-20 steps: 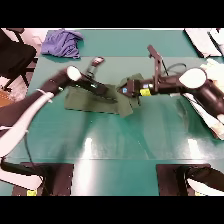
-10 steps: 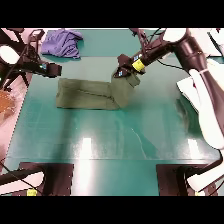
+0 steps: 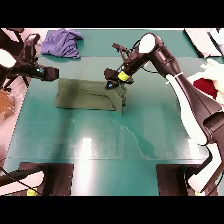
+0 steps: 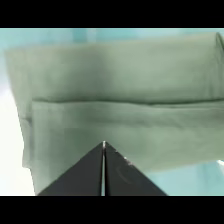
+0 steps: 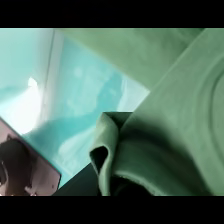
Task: Fold the shirts.
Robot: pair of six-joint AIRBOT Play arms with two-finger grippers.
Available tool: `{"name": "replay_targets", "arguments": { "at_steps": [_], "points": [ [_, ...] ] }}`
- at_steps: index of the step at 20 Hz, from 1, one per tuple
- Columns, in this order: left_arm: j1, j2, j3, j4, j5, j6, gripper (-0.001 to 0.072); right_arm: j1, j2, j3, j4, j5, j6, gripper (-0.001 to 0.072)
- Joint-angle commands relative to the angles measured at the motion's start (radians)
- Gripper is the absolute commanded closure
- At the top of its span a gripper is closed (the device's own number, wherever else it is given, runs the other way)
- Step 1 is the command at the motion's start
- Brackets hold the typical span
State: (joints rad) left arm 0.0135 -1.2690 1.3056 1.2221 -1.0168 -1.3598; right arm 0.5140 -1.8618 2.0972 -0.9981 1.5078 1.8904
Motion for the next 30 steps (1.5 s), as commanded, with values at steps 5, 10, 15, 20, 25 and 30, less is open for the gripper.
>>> {"name": "replay_targets", "arguments": {
  "at_steps": [5, 10, 15, 20, 25, 30],
  "points": [
    [-0.05, -0.117, -0.13, -0.499, 0.123, 0.257, 0.0687, -0.037, 0.141, -0.1, -0.11, 0.01, -0.011, 0.0688],
    [-0.228, -0.196, -0.126, -0.602, 0.254, 0.362, 0.0687, -0.15, 0.345, -0.284, -0.25, 0.037, -0.032, 0.0687],
    [-0.388, -0.293, -0.113, -0.605, 0.322, 0.37, 0.0687, -0.175, 0.372, -0.32, -0.314, 0.116, -0.053, 0.0687],
    [-0.429, -0.304, -0.113, -0.645, 0.363, 0.374, 0.0687, -0.267, 0.442, -0.321, -0.406, 0.251, -0.114, 0.0687],
    [-0.558, -0.357, -0.111, -0.836, 0.363, 0.474, 0.0687, -0.397, 0.525, -0.335, -0.454, 0.324, -0.189, 0.0687],
    [-0.764, -0.442, -0.021, -0.897, 0.425, 0.478, 0.0687, -0.449, 0.649, -0.533, -0.441, 0.297, -0.217, 0.0687]
  ]
}}
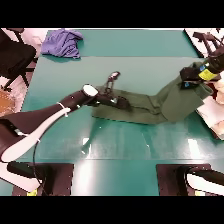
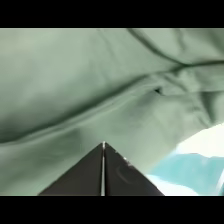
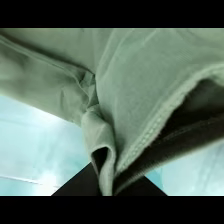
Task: Fold the shirts.
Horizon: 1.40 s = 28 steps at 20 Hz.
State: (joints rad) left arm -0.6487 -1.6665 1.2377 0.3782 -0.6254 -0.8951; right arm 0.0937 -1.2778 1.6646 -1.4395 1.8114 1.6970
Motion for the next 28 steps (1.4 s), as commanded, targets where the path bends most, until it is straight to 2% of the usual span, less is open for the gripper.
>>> {"name": "replay_targets", "arguments": {
  "at_steps": [1, 5, 8, 10, 13, 14, 16, 18, 20, 21, 22, 23, 25, 28],
  "points": [
    [-0.132, -0.068, 0.079, -0.073, 0.04, 0.013, 0.0687, -0.027, 0.091, -0.154, 0.021, -0.042, -0.023, 0.0687],
    [-0.174, -0.149, 0.187, -0.133, 0.032, 0.003, 0.0687, 0.025, 0.154, -0.293, 0.093, -0.185, 0.007, 0.0686],
    [-0.123, -0.148, 0.203, -0.112, 0.014, -0.034, 0.0688, 0.09, 0.135, -0.315, 0.192, -0.334, 0.026, 0.0686],
    [-0.024, -0.105, 0.206, 0.036, -0.01, -0.171, 0.0689, 0.167, 0.08, -0.294, 0.218, -0.419, 0.05, 0.0686],
    [0.15, 0.026, 0.206, 0.612, -0.092, -0.553, 0.0689, 0.303, -0.047, -0.237, 0.219, -0.539, 0.076, 0.0686],
    [0.21, 0.078, 0.206, 0.769, -0.137, -0.645, 0.0688, 0.343, -0.095, -0.213, 0.221, -0.584, 0.082, 0.0686],
    [0.312, 0.171, 0.205, 0.858, -0.213, -0.618, 0.0688, 0.415, -0.199, -0.171, 0.273, -0.689, 0.082, 0.0685],
    [0.385, 0.241, 0.205, 0.857, -0.265, -0.576, 0.0687, 0.472, -0.319, -0.125, 0.353, -0.821, 0.071, 0.0683],
    [0.417, 0.284, 0.205, 0.857, -0.336, -0.538, 0.0688, 0.523, -0.448, -0.077, 0.507, -0.991, 0.016, 0.0675],
    [0.417, 0.296, 0.205, 0.872, -0.371, -0.536, 0.0687, 0.54, -0.513, -0.048, 0.641, -1.036, -0.05, 0.0513],
    [0.417, 0.3, 0.204, 0.879, -0.399, -0.534, 0.0688, 0.547, -0.565, -0.013, 0.761, -1.037, -0.122, 0.0251],
    [0.417, 0.3, 0.201, 0.877, -0.406, -0.536, 0.0687, 0.546, -0.604, 0.02, 0.855, -1.022, -0.176, 0.0142],
    [0.417, 0.3, 0.199, 0.879, -0.406, -0.535, 0.0687, 0.528, -0.62, 0.052, 0.917, -0.98, -0.225, 0.014],
    [0.417, 0.3, 0.199, 0.879, -0.405, -0.528, 0.0687, 0.46, -0.558, 0.053, 0.798, -0.863, -0.206, 0.014]
  ]
}}
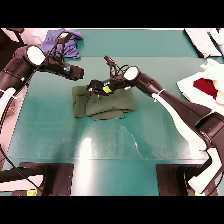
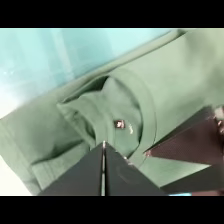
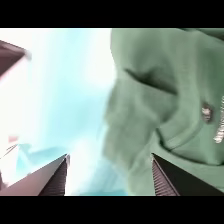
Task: Fold the shirts.
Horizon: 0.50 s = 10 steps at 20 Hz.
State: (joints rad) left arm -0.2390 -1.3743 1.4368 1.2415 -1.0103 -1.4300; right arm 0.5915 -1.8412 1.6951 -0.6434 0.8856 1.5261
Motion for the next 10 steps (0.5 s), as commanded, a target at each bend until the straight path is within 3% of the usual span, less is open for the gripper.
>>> {"name": "replay_targets", "arguments": {
  "at_steps": [1, 3, 4, 8, 9, 10],
  "points": [
    [0.007, 0.008, 0.0, 0.015, -0.025, 0.01, 0.0687, -0.071, 0.036, 0.023, -0.107, 0.111, 0.011, 0.0141],
    [0.007, 0.008, 0.0, 0.015, -0.055, 0.017, 0.0687, -0.148, 0.082, 0.022, -0.306, 0.222, 0.092, 0.014],
    [0.007, 0.008, 0.0, 0.015, -0.069, 0.018, 0.0687, -0.194, 0.09, 0.022, -0.328, 0.286, 0.093, 0.014],
    [0.007, 0.008, 0.0, 0.015, -0.09, 0.024, 0.0686, -0.383, 0.091, -0.134, -0.129, 0.397, -0.026, 0.0115],
    [0.007, 0.008, 0.0, 0.015, -0.092, 0.025, 0.0686, -0.421, 0.09, -0.188, -0.064, 0.388, -0.063, 0.0052],
    [0.007, 0.008, 0.0, 0.015, -0.095, 0.025, 0.0686, -0.448, 0.09, -0.236, -0.008, 0.375, -0.106, 0.004]
  ]
}}
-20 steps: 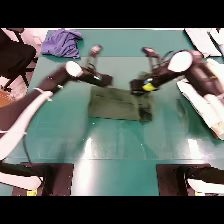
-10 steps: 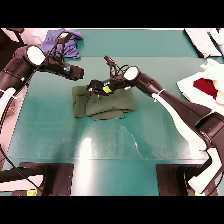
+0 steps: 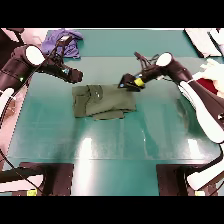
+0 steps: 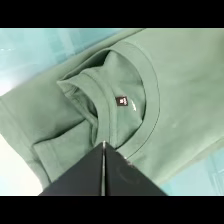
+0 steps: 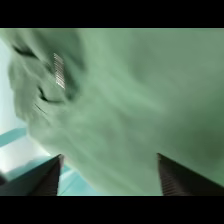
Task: Fold the shirts.
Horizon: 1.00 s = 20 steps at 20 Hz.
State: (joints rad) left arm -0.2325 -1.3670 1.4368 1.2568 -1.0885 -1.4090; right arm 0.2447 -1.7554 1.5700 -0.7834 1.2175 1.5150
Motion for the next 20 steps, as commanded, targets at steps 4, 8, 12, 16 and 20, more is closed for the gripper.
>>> {"name": "replay_targets", "arguments": {
  "at_steps": [4, 8, 12, 16, 20],
  "points": [
    [0.0, 0.001, 0.0, 0.0, -0.024, 0.006, 0.0686, -0.172, 0.005, -0.233, 0.163, 0.016, -0.207, 0.0031],
    [0.0, 0.001, 0.0, 0.0, -0.022, 0.013, 0.0686, -0.138, -0.007, -0.271, 0.164, -0.037, -0.232, 0.0031],
    [0.0, 0.001, 0.0, 0.0, -0.031, 0.013, 0.0687, -0.022, -0.114, -0.207, 0.29, -0.057, -0.272, 0.0032],
    [0.0, 0.001, 0.0, 0.0, -0.046, 0.013, 0.0686, 0.099, -0.225, -0.021, 0.348, -0.076, -0.259, 0.0588],
    [0.0, 0.001, 0.0, -0.001, -0.049, 0.012, 0.0686, 0.101, -0.21, 0.15, 0.338, -0.027, -0.198, 0.0682]
  ]
}}
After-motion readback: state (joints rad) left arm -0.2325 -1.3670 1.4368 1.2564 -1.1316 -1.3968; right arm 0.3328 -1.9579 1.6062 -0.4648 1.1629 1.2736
